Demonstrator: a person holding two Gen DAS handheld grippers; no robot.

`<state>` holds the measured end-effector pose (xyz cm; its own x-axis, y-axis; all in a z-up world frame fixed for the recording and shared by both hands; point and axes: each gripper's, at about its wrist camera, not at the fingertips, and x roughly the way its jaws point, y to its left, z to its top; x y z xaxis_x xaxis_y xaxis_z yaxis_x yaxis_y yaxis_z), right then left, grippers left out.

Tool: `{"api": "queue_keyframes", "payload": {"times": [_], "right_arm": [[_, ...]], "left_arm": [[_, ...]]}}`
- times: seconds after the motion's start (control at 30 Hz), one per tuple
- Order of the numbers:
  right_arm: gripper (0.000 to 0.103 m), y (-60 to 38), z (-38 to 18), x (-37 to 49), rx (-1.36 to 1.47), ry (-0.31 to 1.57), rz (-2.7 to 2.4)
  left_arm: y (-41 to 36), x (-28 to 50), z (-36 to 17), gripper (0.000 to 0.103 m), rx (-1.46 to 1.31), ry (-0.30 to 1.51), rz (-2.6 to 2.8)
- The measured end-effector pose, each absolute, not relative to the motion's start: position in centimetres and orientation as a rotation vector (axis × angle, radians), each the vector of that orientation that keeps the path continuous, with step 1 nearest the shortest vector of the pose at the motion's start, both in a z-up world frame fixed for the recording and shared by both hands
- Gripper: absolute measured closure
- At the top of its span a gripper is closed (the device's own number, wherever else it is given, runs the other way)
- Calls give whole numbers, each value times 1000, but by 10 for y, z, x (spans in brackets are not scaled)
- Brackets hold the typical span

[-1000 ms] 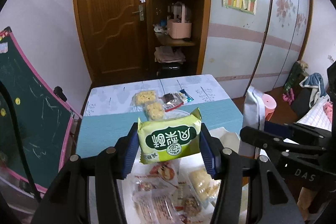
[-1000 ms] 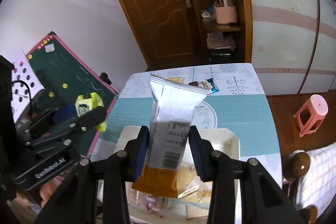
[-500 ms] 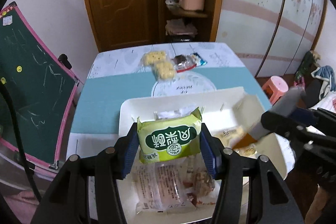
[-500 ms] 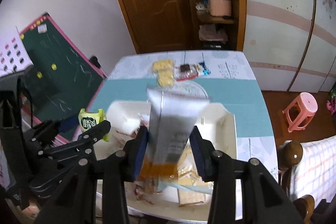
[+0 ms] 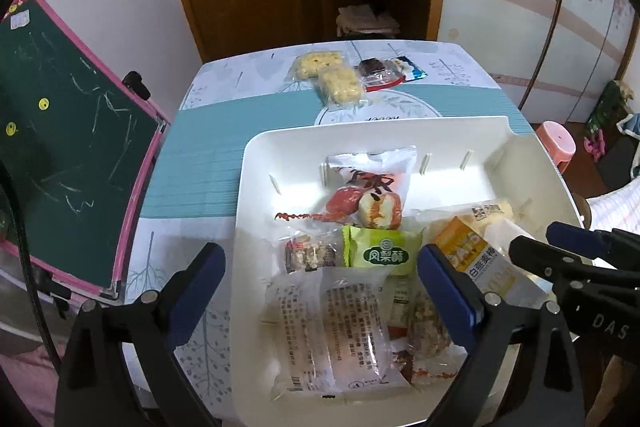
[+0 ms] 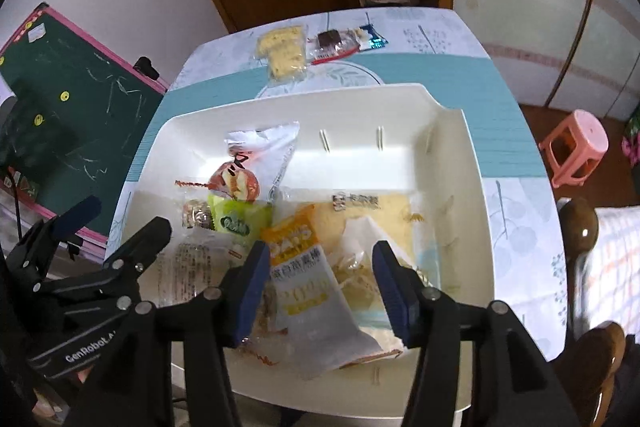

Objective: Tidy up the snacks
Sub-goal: 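Carry both snacks into the white tray and open both tools, then move both tools back over the remaining snacks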

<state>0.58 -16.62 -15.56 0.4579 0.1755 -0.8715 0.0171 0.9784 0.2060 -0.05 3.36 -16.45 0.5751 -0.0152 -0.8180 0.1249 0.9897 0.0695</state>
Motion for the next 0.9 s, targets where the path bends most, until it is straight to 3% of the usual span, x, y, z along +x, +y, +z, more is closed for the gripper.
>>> {"api": "queue_keyframes", "payload": {"times": [0.9], "right_arm": [[49, -171, -166, 17, 213, 1117, 106]], "left_arm": [[28, 10, -165, 7, 141, 976, -84]]}}
